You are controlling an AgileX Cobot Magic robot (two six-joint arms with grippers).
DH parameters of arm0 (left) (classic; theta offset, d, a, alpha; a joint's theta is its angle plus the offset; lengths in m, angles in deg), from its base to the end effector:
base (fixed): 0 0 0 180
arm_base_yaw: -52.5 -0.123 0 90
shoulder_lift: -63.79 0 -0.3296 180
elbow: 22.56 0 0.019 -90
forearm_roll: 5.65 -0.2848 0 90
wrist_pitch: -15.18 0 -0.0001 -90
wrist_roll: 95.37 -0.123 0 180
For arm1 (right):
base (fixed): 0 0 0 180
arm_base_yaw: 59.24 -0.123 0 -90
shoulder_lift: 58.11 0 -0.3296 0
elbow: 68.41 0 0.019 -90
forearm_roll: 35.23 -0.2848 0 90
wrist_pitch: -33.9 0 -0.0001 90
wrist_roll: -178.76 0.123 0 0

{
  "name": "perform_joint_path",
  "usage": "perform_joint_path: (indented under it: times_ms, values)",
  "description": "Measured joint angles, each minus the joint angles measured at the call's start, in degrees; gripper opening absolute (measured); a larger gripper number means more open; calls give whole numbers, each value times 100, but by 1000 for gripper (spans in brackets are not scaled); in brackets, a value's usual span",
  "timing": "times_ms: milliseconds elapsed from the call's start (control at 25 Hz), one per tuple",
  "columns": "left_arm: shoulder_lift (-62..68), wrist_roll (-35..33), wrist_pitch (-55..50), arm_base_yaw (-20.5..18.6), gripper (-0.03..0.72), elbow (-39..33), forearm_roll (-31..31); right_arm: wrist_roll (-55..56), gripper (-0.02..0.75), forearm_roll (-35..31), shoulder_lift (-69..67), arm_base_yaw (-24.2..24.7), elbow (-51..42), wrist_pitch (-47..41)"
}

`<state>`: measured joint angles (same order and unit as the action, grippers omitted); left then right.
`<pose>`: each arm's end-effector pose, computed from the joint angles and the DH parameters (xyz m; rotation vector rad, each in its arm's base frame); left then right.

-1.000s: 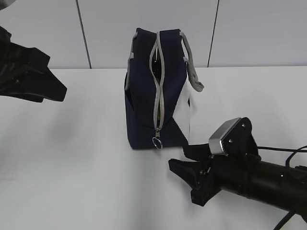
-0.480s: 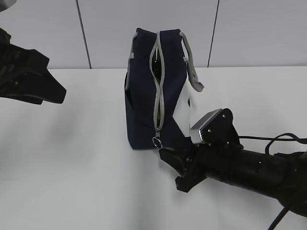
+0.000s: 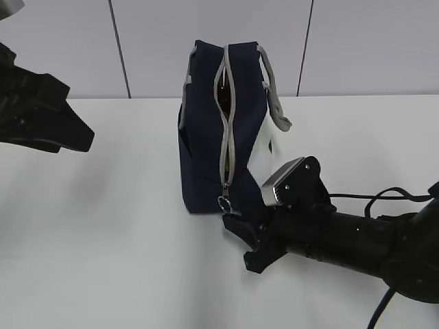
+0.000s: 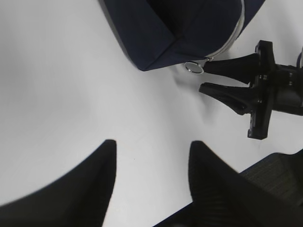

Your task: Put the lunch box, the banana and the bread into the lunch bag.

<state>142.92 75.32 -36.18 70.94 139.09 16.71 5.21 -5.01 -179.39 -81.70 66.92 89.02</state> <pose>0.2609 -0.1255 0.3303 0.4166 2.5494 -0.5417 0.3136 0.1846 0.0859 -0.8494 1.8151 0.5431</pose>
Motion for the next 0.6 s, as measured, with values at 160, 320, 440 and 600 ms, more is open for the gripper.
perform_joint_path:
  times_ms: [160,320,440,600]
  values:
    - [0,0,-17,0,361,0,0,0,288,0,0,0,163,-25]
    - [0,0,-25,0,361,0,0,0,288,14,0,0,267,-133]
    - [0,0,-25,0,361,0,0,0,288,42,0,0,267,-154]
    - [0,0,-25,0,361,0,0,0,249,68,0,0,267,-190]
